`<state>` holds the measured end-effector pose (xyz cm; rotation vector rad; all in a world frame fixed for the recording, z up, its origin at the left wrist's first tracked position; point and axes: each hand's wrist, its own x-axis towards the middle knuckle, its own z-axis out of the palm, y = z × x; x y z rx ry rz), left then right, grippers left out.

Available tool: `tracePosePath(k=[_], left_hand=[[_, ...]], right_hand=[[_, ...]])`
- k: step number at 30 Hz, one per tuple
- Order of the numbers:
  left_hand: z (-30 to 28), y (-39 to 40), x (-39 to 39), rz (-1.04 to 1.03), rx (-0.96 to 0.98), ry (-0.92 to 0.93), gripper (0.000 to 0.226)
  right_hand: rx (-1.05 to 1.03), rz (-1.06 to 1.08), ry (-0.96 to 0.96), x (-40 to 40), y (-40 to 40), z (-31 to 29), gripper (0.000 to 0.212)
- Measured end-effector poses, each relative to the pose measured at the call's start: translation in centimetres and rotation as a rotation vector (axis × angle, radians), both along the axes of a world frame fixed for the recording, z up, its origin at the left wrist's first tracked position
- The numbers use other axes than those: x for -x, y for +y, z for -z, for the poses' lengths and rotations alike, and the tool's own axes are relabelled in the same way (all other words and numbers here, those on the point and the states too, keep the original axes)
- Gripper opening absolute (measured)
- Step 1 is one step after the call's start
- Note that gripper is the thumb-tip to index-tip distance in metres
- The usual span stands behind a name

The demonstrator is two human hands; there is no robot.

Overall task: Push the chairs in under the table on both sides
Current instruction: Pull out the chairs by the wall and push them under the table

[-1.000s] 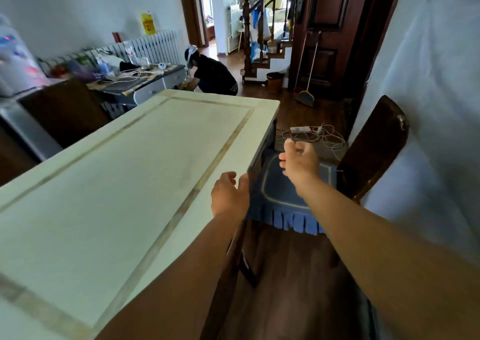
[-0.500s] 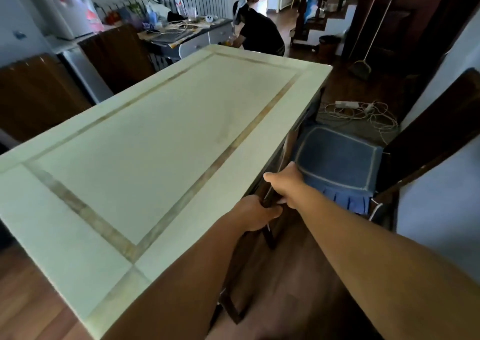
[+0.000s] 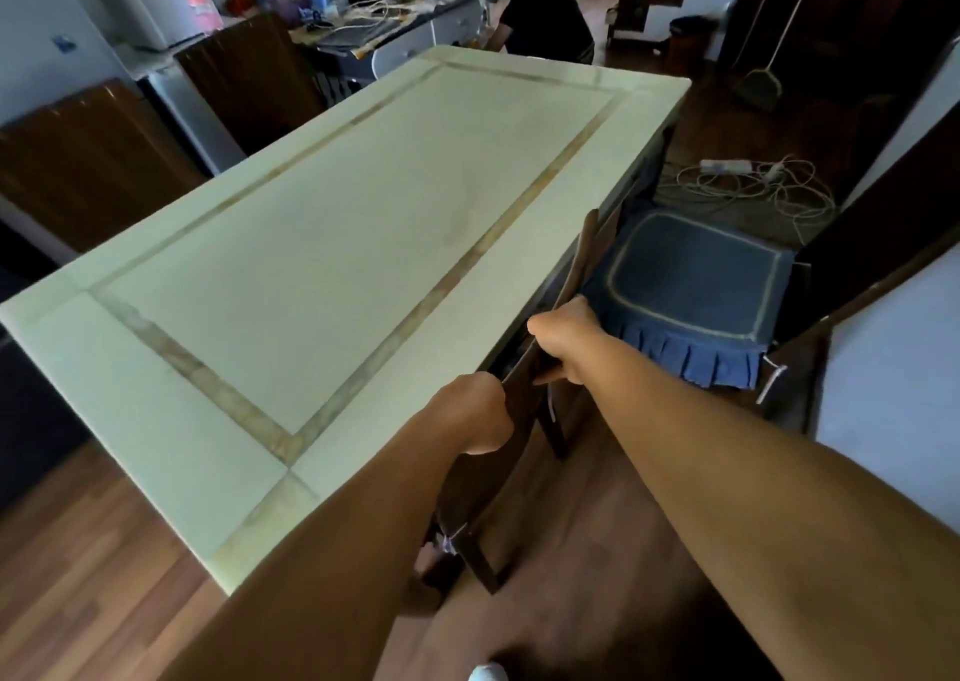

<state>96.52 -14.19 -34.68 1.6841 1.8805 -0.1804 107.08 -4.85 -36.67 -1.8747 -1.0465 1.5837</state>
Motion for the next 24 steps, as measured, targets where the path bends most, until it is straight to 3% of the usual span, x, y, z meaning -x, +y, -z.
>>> tracePosePath(k=[15, 21, 24], left_hand=[[0.2, -1.7, -2.1, 0.116, -0.030, -0.132, 0.004], [0.5, -4.2, -7.6, 0.151, -0.072, -0.188, 0.026], [0.4, -5.5, -11.2, 0.183, -0.056, -0.213, 0.024]], right_hand=[[-0.066, 0.155, -0.081, -2.7, -2.0, -0.3, 0.034], [-0.135, 0.195, -0.204, -8.1, -4.8, -0.4, 0.034], [-0.165, 0.246, -0.203, -11.6, -6.7, -0.9, 0.025]])
